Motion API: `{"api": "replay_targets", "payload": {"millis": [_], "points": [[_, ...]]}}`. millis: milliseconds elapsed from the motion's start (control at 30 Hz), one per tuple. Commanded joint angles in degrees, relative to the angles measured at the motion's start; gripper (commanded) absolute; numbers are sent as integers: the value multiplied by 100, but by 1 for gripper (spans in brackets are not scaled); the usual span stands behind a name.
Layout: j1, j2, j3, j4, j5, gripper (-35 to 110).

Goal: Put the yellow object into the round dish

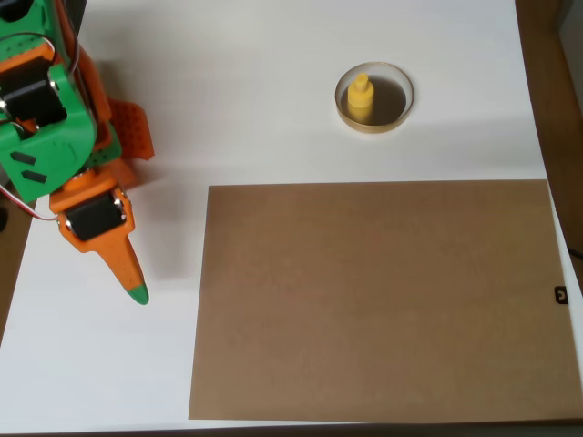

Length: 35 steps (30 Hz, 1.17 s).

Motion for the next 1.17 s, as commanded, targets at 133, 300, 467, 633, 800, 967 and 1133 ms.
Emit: {"api": "replay_targets", "payload": {"millis": [133,300,467,633,800,967,1133], "points": [[272,114,-88,88,211,7],[272,114,-88,97,211,5],[272,114,-88,97,211,5],[272,114,-88,97,211,3],[272,114,-88,97,211,3],[272,114,-88,97,211,3],[272,114,-88,97,211,3]]}}
